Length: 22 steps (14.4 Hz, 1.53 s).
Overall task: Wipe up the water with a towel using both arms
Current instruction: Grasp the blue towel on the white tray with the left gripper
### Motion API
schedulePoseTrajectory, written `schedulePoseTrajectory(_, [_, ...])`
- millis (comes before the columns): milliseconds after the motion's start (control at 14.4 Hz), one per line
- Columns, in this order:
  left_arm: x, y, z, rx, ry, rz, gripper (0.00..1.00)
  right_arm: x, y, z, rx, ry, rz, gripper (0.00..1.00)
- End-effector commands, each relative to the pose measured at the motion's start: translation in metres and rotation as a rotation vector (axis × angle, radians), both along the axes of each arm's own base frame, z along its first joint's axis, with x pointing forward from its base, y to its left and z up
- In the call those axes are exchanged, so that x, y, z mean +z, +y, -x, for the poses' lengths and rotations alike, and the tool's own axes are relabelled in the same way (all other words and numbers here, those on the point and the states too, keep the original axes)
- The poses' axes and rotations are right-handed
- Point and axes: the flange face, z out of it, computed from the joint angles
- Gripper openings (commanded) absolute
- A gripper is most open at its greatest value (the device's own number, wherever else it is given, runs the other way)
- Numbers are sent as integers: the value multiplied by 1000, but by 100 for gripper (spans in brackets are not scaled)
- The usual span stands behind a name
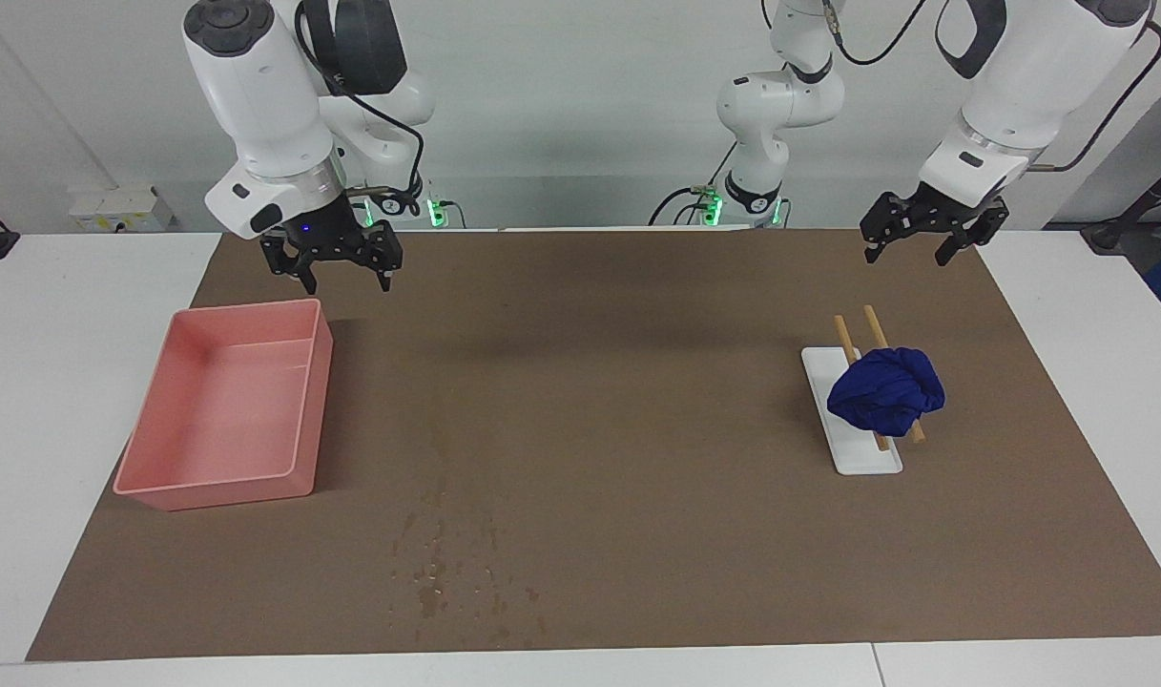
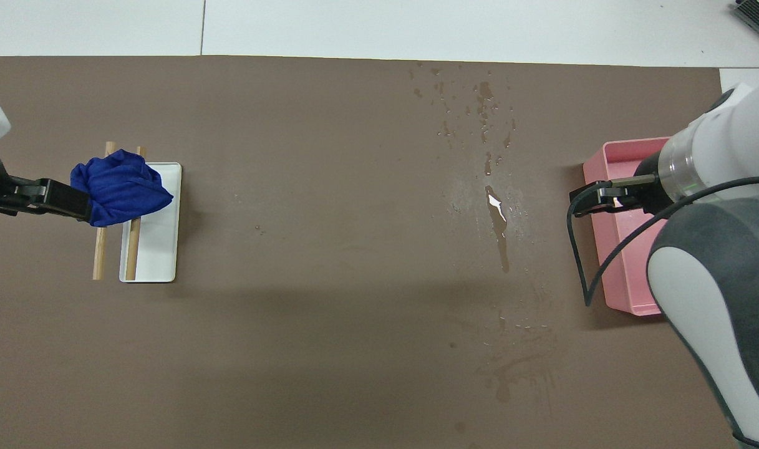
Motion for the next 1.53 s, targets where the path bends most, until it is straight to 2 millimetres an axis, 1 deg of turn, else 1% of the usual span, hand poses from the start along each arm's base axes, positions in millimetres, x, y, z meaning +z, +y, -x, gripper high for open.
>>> schedulePoseTrajectory(0, [3,1,5,-5,-15,-17,100,2,3,11,22,3,-5,100])
schedulePoseTrajectory(209, [0,3,4,-1,-29,-16,100,2,3,11,23,3,-5,100])
schedulePoseTrajectory(418, [-31,8,5,17,-157,-32,100,-1,4,8,26,-1,-7,100])
schedulePoseTrajectory(557, [-45,18,-10,-2,-217,-121,100,-2,2,6,23,-1,-7,100])
schedulePoseTrajectory(696, [-76,20,-36,46,-258,-165,100,-1,1,7,24,-1,-7,100])
schedulePoseTrajectory(766, [-96,20,-48,64,-268,-181,100,-1,1,7,23,0,-7,100])
schedulePoseTrajectory(836, [-109,19,-56,71,-287,-187,100,-2,1,7,17,4,-6,100])
schedulePoseTrajectory(975, [-138,17,-56,63,-303,-191,100,-1,2,7,18,-1,-7,100])
schedulePoseTrajectory(1045, [-155,12,-52,96,-322,-191,100,-1,3,6,20,-3,-7,100])
schedulePoseTrajectory(1114, [-168,9,-46,110,-342,-194,100,-1,4,6,24,-4,-8,100])
schedulePoseTrajectory(1184, [-175,8,-41,101,-345,-204,100,-2,5,7,27,-1,-7,100])
schedulePoseTrajectory(1323, [-181,12,-41,90,-354,-216,100,-1,6,8,27,-3,-7,100])
schedulePoseTrajectory(1462, [-191,12,-35,79,-353,-216,100,-2,0,6,21,-1,-7,100])
